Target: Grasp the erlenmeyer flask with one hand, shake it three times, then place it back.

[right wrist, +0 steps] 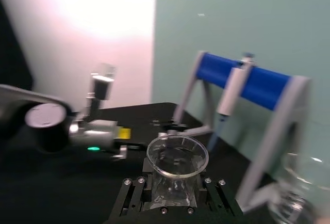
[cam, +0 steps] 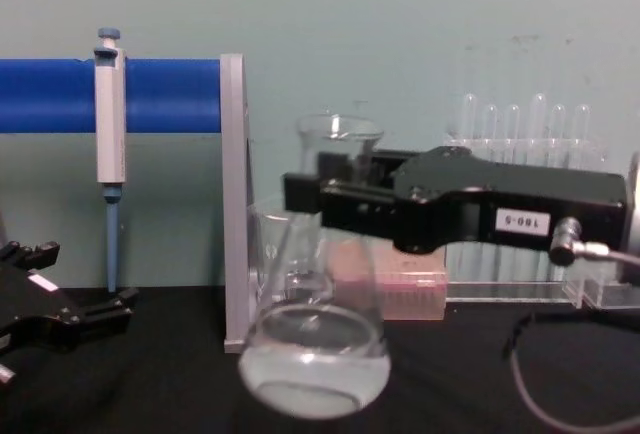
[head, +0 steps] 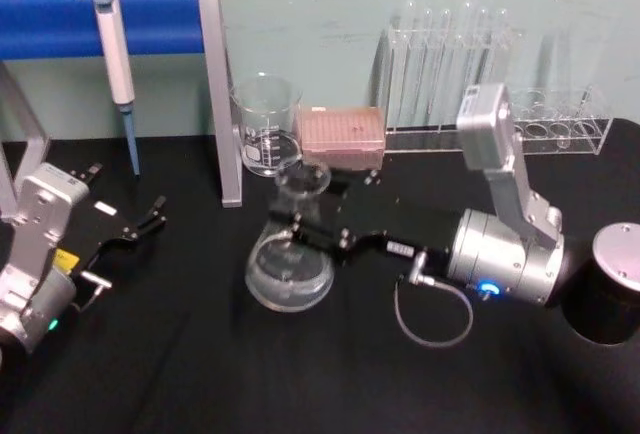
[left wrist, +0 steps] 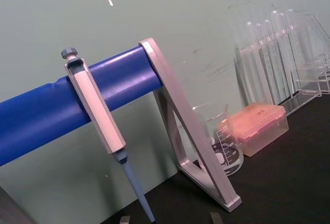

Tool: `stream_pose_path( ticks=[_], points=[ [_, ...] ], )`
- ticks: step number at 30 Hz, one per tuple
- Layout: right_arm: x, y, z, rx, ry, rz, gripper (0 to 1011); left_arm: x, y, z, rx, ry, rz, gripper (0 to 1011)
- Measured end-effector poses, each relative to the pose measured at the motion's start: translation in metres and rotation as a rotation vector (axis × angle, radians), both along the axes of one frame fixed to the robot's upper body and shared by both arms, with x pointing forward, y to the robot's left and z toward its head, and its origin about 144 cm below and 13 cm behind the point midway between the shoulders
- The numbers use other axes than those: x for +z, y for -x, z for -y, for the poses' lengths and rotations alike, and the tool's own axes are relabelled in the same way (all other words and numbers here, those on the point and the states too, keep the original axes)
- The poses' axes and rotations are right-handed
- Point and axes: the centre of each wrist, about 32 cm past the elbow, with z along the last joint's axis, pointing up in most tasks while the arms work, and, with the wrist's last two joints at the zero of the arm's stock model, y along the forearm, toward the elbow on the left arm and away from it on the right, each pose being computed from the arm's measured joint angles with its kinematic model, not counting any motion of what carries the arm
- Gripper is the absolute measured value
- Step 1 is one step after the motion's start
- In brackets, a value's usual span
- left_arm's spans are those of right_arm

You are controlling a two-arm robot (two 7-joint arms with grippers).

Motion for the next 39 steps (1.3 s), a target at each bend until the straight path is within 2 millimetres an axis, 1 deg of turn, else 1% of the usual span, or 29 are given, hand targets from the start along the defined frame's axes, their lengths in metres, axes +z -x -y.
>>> stream_pose_path(
  ticks=[3,5,13,24,31,39],
  points=[
    [0.001,-0.005,0.005,-0.080,-0.005,0.010,458,0.000,0.000,0.000,0.000,0.000,0.000,1001],
    [0.001,-0.007,0.006,-0.097,-0.005,0.011,458,0.000,0.000,0.000,0.000,0.000,0.000,1001],
    [0.000,-0.019,0.020,-0.280,-0.006,0.018,458,0.000,0.000,0.000,0.000,0.000,0.000,1001],
    [-0.002,-0.024,0.031,-0.439,0.000,0.022,458,0.000,0.000,0.000,0.000,0.000,0.000,1001],
    [-0.003,-0.025,0.035,-0.565,0.012,0.021,458,0.000,0.000,0.000,0.000,0.000,0.000,1001],
    [-0.003,-0.025,0.034,-0.677,0.012,0.020,458,0.000,0.000,0.000,0.000,0.000,0.000,1001]
  ],
)
